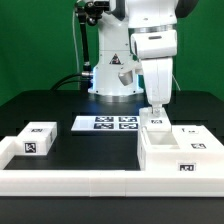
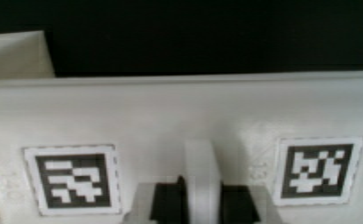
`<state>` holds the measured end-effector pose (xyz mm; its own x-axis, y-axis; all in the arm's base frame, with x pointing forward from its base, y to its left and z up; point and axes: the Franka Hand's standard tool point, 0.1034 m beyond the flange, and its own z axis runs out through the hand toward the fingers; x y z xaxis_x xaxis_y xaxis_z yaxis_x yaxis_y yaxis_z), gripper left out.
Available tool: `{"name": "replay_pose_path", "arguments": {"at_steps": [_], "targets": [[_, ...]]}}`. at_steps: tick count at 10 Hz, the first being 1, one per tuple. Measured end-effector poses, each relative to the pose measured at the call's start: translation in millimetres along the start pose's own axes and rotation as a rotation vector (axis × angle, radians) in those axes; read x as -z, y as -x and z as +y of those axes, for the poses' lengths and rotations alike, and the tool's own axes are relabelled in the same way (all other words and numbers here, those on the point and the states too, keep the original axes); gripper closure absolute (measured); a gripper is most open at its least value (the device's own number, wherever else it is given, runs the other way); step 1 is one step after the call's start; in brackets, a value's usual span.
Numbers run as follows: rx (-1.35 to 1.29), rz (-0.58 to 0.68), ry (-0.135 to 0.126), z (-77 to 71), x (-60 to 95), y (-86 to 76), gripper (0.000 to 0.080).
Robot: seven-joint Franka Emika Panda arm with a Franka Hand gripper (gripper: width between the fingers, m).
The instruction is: Assemble cabinet
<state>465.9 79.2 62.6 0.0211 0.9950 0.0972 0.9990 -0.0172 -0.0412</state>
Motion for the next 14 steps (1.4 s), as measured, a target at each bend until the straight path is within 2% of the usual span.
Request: {"name": "replay_pose_path", "arguments": {"at_steps": [2,8,10,12,13,14], "targets": [[0.039,0.005,0.004,6.5,0.2,0.2,0.0737],[0.066,0.008,0.002,10.8,-0.5,3.2,0.0737],[0.052,0.015,0.004,34.7,5.8,0.1,0.0737],[0.044,0.031,-0.005,61.8,7.0,0.1,0.0737],[0.075,0.042,0.013,74.9,8.1,0.4,0.0737],[0.088,0.046,0.019,75.3,5.5,4.3,0.0737]]}}
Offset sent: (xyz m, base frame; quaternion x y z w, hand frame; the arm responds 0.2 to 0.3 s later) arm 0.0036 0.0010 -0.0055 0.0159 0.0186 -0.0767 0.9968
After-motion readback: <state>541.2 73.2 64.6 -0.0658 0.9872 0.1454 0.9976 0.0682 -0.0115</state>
